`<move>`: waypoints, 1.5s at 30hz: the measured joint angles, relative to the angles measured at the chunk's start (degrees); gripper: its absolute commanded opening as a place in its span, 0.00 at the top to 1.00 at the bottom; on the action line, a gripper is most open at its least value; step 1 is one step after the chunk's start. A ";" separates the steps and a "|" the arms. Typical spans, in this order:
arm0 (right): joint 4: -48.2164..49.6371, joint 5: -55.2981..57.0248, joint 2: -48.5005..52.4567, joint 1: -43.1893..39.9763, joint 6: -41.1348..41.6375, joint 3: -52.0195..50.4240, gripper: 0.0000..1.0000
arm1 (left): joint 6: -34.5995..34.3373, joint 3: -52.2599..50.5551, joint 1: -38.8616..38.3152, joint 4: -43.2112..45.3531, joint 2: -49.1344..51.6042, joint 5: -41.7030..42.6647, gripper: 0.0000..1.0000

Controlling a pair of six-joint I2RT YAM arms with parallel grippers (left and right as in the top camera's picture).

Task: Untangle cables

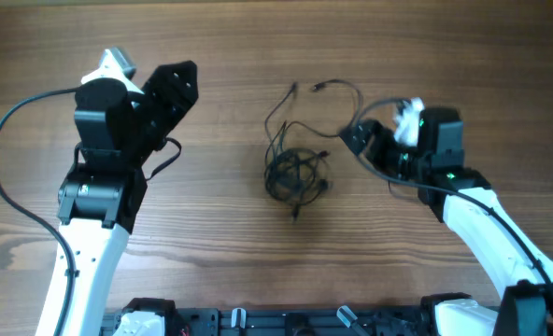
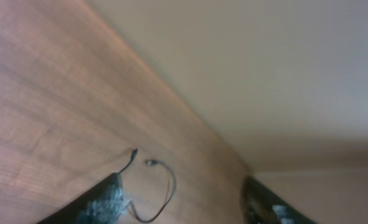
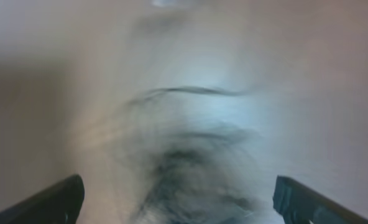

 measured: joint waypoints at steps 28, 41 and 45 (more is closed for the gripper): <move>11.47 -15.98 -0.66 0.02 -13.44 -0.87 0.05 | -2.49 -0.02 -21.77 -21.03 24.85 0.70 0.68; 11.04 -15.98 -0.66 0.02 -13.46 -0.87 0.05 | -1.97 -0.26 -22.97 -19.23 28.41 -1.88 0.68; 10.99 -15.98 -0.66 0.02 -13.44 -0.87 0.05 | -1.79 -0.31 -26.05 -18.25 28.41 -5.11 0.68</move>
